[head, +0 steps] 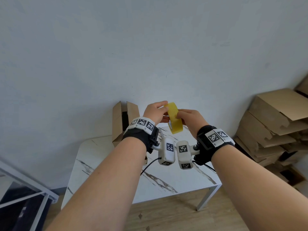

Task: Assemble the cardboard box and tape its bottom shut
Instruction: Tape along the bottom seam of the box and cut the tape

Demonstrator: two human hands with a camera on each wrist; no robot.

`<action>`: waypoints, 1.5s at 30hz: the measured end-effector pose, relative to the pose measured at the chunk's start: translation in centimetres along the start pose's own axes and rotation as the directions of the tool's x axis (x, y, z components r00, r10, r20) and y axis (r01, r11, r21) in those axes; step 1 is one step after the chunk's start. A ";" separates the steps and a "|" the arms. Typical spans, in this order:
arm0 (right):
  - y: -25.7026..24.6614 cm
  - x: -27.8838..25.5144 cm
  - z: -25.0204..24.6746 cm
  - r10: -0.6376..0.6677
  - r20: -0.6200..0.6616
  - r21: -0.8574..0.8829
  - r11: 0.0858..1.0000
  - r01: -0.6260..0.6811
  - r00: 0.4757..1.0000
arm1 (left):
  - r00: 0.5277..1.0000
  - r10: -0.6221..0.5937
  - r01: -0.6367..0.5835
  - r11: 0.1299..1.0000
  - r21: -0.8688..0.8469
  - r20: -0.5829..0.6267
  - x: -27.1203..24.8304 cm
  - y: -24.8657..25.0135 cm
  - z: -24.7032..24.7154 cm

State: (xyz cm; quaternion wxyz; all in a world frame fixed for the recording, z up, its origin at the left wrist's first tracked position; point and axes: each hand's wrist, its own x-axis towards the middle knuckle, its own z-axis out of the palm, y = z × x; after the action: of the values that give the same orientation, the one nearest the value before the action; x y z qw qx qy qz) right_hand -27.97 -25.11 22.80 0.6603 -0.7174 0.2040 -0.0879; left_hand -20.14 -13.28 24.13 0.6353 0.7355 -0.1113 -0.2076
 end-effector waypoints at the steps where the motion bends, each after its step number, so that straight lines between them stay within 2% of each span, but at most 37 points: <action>1: 0.0 0.2 0.0 0.005 -0.012 -0.004 1.000 -0.005 1.000 | 1.000 -0.002 0.002 1.000 0.001 -0.002 0.0 0.0 0.1; 10: 0.2 0.8 0.0 0.060 -0.086 -0.037 0.997 -0.064 0.995 | 0.995 0.017 -0.026 0.996 0.089 0.101 -0.6 -0.1 0.3; 21: 0.1 1.1 0.3 0.058 -0.067 -0.037 0.997 -0.061 0.996 | 0.998 0.020 -0.023 0.999 0.045 0.067 -0.3 -0.2 0.5; 25: 0.6 0.9 0.1 0.025 -0.024 -0.108 0.994 -0.027 0.999 | 0.996 -0.009 0.007 0.999 0.035 0.083 0.2 0.2 0.0; 34: 0.0 0.8 -0.2 0.036 0.020 -0.124 0.992 -0.033 0.999 | 0.998 -0.047 0.048 0.998 -0.028 0.048 0.5 0.7 -0.8; 35: 0.2 1.0 -0.3 0.036 0.025 -0.132 0.991 -0.033 0.999 | 0.999 -0.030 0.030 1.000 -0.003 0.042 0.4 0.7 -0.8; 37: 0.3 1.0 -0.3 0.044 0.029 -0.130 0.991 -0.040 0.999 | 0.998 0.051 -0.055 0.982 0.182 0.024 0.0 0.9 -0.6; 40: 0.2 0.9 -0.3 0.057 0.016 -0.123 0.991 -0.055 0.998 | 0.984 0.176 -0.158 0.881 0.446 0.001 -0.2 1.2 -0.4; 45: 0.6 0.9 -0.9 0.049 0.001 -0.124 0.991 -0.049 0.999 | 0.974 0.225 -0.186 0.770 0.610 0.012 -0.5 0.8 -0.1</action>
State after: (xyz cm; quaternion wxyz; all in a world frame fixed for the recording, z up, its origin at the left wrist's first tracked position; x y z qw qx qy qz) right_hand -27.68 -26.35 22.22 0.6170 -0.7519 0.2252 -0.0573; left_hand -20.41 -13.13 25.00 0.3874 0.8897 -0.2321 -0.0676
